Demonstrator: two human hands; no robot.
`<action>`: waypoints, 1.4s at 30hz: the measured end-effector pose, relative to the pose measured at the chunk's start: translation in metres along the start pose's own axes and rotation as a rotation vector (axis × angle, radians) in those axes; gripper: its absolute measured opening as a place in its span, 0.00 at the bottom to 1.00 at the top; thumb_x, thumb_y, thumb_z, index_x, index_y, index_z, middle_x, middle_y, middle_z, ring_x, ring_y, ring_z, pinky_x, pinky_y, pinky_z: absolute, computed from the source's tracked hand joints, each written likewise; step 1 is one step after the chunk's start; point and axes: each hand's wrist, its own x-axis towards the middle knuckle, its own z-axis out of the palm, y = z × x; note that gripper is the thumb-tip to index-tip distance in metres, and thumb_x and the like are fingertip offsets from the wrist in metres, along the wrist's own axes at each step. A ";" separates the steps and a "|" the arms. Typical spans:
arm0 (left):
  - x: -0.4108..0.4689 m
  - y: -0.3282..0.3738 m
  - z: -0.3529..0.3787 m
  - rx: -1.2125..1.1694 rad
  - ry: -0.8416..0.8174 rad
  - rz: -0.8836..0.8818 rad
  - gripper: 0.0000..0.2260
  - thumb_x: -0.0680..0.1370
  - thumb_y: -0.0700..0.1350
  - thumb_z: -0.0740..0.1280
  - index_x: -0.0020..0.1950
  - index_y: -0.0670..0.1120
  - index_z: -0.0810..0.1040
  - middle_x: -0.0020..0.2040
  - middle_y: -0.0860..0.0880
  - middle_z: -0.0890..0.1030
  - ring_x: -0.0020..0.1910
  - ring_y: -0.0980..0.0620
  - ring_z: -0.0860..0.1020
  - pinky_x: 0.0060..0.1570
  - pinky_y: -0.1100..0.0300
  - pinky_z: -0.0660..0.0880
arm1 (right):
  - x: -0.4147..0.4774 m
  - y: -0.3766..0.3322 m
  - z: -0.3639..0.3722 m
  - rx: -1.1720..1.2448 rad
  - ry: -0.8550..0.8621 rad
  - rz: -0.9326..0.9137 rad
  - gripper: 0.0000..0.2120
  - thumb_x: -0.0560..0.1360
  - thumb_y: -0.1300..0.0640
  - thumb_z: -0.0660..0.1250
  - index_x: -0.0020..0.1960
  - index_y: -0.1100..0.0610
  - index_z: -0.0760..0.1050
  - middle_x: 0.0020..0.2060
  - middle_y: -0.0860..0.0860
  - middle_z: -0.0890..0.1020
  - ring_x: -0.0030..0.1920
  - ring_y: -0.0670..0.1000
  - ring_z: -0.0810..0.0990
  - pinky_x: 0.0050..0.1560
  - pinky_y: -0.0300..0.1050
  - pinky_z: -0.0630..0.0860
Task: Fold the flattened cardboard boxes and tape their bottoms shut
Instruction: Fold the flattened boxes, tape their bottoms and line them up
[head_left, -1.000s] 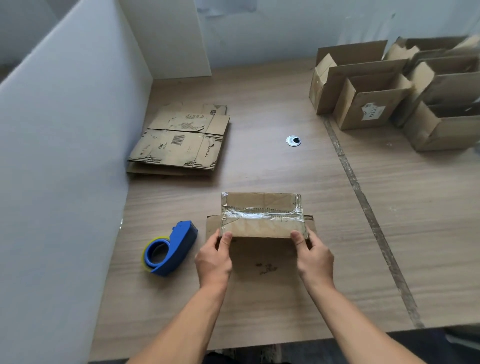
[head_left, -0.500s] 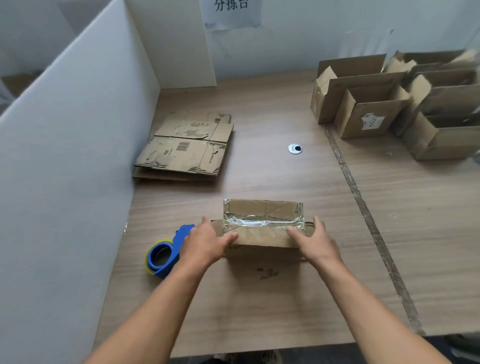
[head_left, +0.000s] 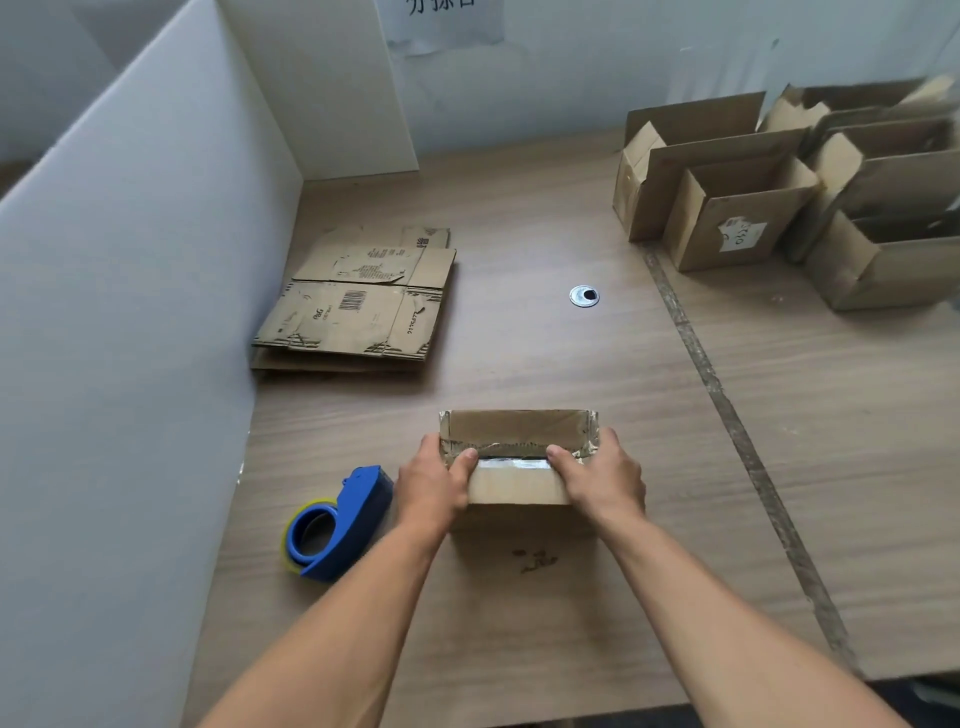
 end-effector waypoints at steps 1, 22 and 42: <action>0.002 -0.003 -0.005 0.024 -0.017 0.038 0.13 0.81 0.55 0.64 0.58 0.47 0.74 0.49 0.48 0.79 0.46 0.48 0.74 0.44 0.56 0.70 | 0.002 0.002 -0.002 0.005 -0.003 -0.021 0.21 0.74 0.41 0.70 0.59 0.54 0.73 0.54 0.58 0.82 0.56 0.62 0.79 0.49 0.49 0.72; -0.011 -0.012 -0.044 -0.880 -0.099 0.123 0.28 0.73 0.66 0.67 0.67 0.50 0.77 0.63 0.52 0.81 0.65 0.54 0.77 0.67 0.51 0.72 | -0.011 0.016 -0.059 0.893 -0.272 0.173 0.18 0.78 0.33 0.59 0.58 0.43 0.76 0.47 0.55 0.79 0.50 0.56 0.81 0.50 0.61 0.79; -0.022 -0.035 -0.088 -0.825 -0.283 0.467 0.38 0.60 0.66 0.78 0.65 0.52 0.74 0.58 0.53 0.81 0.59 0.53 0.79 0.51 0.60 0.77 | -0.091 0.019 -0.061 0.849 -0.163 -0.355 0.48 0.59 0.38 0.82 0.74 0.40 0.64 0.66 0.46 0.78 0.65 0.52 0.78 0.65 0.57 0.75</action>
